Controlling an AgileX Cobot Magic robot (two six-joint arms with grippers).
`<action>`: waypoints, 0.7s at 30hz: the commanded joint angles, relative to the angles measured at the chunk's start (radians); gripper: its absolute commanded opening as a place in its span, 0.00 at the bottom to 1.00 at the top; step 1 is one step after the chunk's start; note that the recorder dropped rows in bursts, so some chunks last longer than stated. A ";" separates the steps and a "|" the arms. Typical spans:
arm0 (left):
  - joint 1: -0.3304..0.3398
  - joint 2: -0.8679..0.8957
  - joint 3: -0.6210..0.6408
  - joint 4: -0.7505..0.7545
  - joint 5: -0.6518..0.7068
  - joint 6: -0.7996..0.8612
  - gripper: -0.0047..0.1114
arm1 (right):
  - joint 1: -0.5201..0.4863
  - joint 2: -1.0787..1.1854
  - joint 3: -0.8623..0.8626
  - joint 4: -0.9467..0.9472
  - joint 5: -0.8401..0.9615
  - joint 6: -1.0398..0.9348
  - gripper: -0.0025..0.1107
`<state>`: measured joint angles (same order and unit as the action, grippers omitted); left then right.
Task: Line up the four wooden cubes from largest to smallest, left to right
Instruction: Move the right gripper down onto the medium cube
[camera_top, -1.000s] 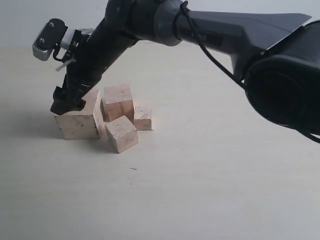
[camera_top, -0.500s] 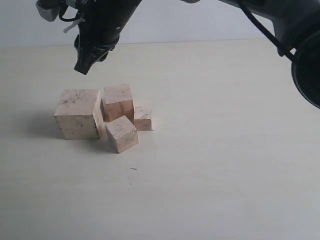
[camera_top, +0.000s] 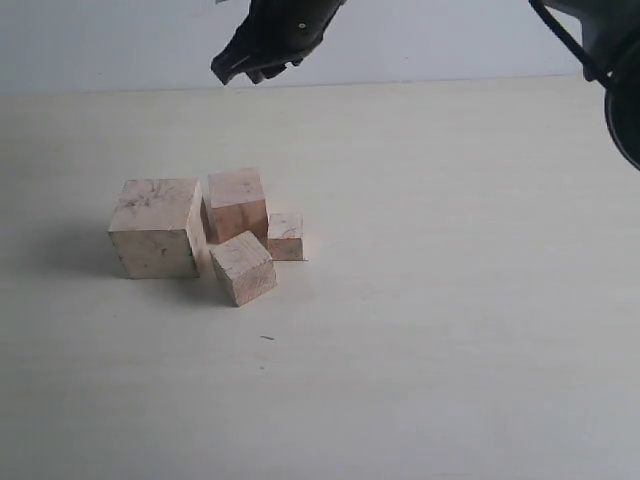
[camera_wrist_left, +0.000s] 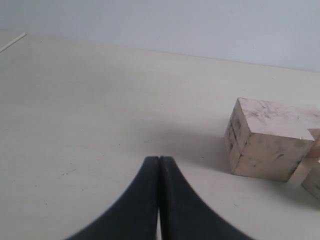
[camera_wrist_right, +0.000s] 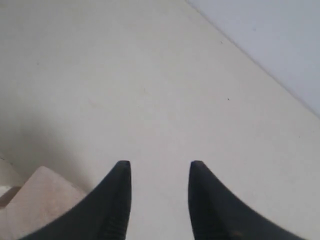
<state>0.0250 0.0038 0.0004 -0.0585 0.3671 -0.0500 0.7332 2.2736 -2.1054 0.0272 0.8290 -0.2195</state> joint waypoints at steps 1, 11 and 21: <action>-0.006 -0.004 0.000 0.005 -0.007 -0.003 0.04 | -0.006 0.054 -0.005 0.054 0.020 0.015 0.17; -0.006 -0.004 0.000 0.005 -0.007 -0.003 0.04 | -0.006 0.132 -0.005 0.142 -0.072 -0.064 0.02; -0.006 -0.004 0.000 0.005 -0.007 -0.003 0.04 | -0.008 0.169 -0.005 0.191 -0.140 -0.066 0.02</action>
<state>0.0250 0.0038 0.0004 -0.0585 0.3671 -0.0500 0.7259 2.4302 -2.1054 0.2061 0.6985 -0.2766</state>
